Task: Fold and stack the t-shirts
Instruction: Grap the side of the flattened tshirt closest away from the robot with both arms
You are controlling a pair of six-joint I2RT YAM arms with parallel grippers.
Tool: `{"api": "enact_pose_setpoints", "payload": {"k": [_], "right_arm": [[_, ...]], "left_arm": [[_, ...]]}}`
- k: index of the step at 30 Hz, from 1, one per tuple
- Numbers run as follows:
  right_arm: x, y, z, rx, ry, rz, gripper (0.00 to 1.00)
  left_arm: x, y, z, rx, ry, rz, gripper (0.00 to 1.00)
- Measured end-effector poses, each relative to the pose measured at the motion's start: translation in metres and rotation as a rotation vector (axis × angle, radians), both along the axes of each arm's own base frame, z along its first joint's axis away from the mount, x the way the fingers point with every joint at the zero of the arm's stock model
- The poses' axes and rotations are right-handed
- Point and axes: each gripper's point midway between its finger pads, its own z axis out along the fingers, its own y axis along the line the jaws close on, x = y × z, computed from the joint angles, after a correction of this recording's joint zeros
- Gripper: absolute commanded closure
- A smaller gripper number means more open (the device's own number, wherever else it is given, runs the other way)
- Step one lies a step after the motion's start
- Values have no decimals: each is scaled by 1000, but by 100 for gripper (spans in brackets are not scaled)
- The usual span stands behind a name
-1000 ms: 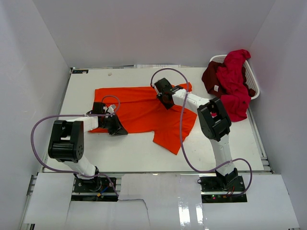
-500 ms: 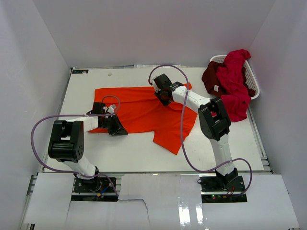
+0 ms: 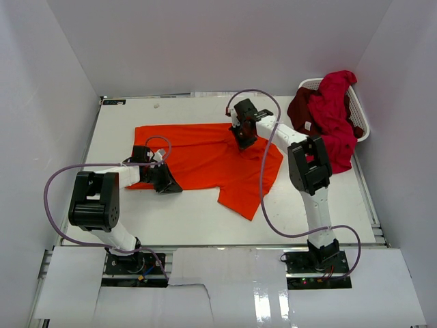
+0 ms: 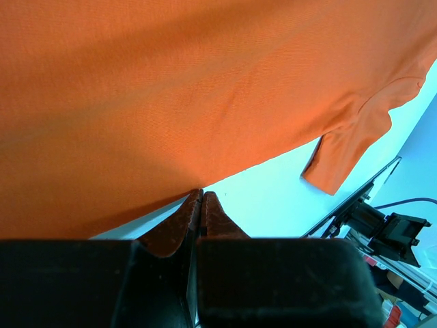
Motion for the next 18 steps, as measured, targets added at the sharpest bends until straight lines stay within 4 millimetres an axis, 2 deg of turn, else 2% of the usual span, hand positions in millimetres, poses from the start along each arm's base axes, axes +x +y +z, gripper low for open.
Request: {"api": "enact_pose_setpoints", "payload": {"k": [7,14,17,18], "right_arm": [[16,-24,5,94,55,-107,92],[42,-30,20,267,100,-183,91],[50,-33,17,346,141,-210,81],[52,-34,14,372,163,-222,71]], "left_arm": [[0,-1,0,-2,0,-2,87],[-1,-1,0,-3,0,-5,87],[-1,-2,0,-3,1,-6,87],[-1,-2,0,-3,1,-6,87]]}}
